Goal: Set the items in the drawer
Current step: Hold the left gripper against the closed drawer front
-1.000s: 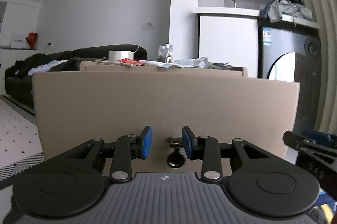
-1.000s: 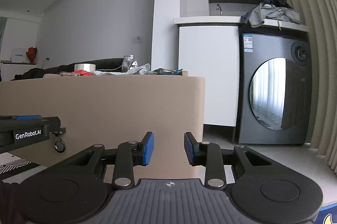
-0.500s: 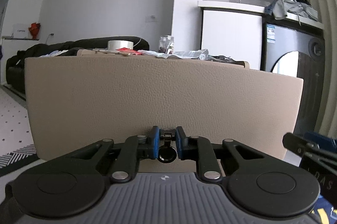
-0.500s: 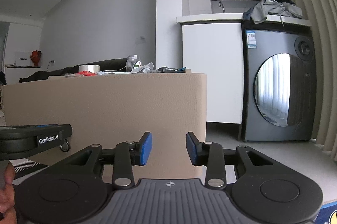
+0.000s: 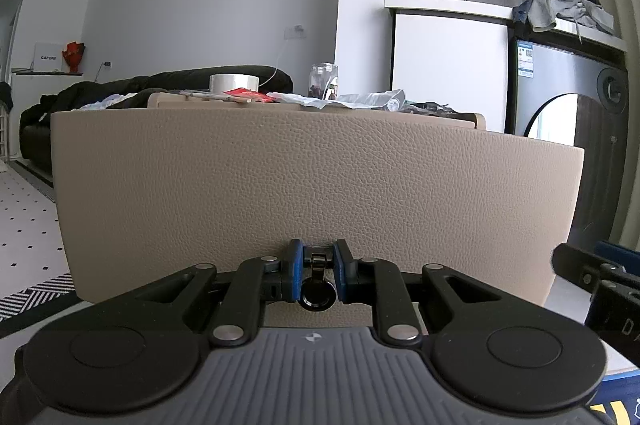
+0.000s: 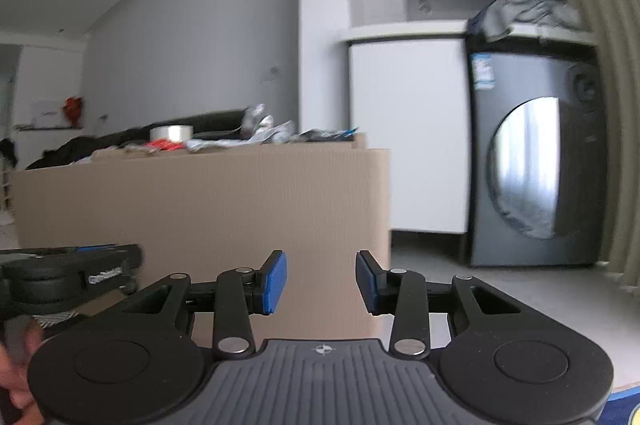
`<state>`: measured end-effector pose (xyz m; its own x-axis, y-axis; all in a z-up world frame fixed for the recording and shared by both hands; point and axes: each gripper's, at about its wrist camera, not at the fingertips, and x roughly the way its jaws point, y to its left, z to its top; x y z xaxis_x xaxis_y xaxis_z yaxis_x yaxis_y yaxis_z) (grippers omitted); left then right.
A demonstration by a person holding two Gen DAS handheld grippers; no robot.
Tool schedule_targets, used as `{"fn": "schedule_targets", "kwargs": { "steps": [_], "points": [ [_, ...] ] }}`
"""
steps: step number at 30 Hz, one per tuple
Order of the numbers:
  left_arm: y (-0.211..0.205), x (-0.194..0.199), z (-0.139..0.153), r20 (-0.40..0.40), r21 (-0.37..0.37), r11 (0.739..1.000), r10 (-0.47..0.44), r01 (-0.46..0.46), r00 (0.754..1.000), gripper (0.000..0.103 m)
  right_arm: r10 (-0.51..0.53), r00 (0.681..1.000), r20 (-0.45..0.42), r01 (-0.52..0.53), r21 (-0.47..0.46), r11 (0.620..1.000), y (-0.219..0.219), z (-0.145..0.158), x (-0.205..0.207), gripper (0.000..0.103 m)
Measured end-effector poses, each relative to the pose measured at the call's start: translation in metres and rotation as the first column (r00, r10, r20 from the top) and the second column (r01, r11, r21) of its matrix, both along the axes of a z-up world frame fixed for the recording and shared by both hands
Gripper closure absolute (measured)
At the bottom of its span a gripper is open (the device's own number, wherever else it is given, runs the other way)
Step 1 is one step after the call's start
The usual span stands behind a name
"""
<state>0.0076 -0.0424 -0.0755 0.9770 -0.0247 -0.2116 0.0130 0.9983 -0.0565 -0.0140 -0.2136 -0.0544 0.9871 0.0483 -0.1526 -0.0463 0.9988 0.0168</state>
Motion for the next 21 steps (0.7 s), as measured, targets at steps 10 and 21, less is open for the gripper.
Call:
{"fn": "schedule_targets", "kwargs": {
  "steps": [10,21],
  "points": [
    [-0.002,0.019,0.002,-0.009,0.002,1.000,0.002,-0.002,1.000,0.085,-0.007,1.000,-0.006,0.007,-0.017,1.000,0.003,0.023,0.018,0.061],
    [-0.002,0.036,0.002,-0.015,0.012,1.000,-0.002,0.002,1.000,0.085,-0.007,1.000,-0.022,0.007,-0.012,1.000,0.002,0.029,0.030,0.061]
  ]
}}
